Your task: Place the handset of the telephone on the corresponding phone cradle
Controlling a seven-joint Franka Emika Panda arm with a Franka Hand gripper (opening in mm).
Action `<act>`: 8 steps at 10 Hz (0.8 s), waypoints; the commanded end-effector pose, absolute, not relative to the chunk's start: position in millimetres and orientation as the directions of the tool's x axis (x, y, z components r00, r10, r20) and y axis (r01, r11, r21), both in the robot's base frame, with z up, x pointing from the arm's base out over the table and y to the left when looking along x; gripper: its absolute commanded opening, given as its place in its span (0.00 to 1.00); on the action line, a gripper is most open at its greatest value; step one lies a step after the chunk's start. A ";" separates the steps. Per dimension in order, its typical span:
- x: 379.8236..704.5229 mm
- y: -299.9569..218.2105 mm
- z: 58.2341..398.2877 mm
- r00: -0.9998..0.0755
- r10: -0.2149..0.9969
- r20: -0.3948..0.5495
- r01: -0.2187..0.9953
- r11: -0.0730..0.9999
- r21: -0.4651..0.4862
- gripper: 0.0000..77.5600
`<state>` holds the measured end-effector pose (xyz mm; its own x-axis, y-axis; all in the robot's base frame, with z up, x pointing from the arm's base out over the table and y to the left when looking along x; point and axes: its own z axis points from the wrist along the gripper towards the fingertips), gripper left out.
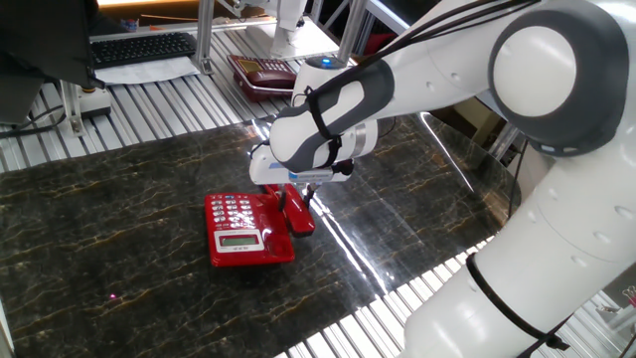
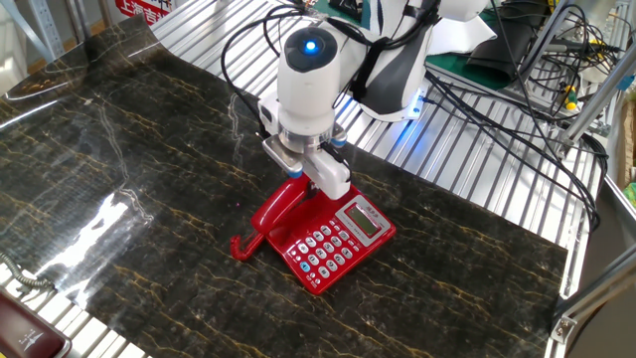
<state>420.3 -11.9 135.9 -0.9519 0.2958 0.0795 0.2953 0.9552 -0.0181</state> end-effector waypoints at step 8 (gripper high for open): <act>434.8 13.0 139.0 -0.918 0.394 0.042 0.393 0.919 -0.025 0.01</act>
<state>423.3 9.5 141.6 -0.9394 0.3361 0.0672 0.3354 0.9418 -0.0223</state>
